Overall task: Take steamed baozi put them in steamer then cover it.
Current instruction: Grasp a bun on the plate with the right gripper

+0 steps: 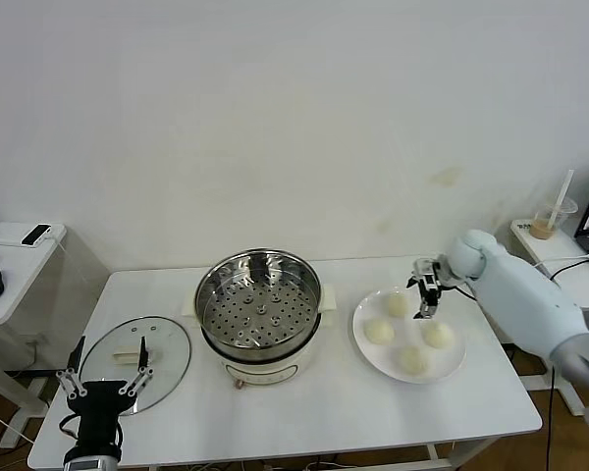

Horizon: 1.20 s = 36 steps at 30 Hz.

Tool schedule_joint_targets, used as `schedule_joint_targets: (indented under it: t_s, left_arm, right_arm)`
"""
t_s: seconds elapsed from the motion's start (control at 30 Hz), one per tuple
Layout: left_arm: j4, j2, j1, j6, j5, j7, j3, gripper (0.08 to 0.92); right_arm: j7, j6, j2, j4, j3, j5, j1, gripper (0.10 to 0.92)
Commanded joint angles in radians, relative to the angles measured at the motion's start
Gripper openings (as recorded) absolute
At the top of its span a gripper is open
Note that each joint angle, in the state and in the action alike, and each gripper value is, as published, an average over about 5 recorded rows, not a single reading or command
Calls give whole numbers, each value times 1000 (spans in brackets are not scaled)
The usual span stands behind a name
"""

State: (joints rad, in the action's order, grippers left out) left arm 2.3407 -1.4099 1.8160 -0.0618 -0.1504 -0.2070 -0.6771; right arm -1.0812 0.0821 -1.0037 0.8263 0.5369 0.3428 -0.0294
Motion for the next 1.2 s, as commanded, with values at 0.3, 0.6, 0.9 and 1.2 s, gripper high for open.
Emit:
schedule_joint_targets:
  t_s: [0.3,0.6,0.9,1.2]
  left_arm:
    - [-1,-2,10,3,12,-1,-29,823]
    - [1,-2,5,3,11,-3,-29,823]
    - [1,-3,4,6,11,-5,-30,823]
    - [6,-2,3,5,11,-5,-28,823]
  right_arm:
    - [-8,3,-122,-156,24,67,33,823]
    - [5,12,-135,-180,15,96,17,754]
    - [16,15,-149,-209,-2,106,22,686]
    - [-16,19,-99,-129,21,61,34,546]
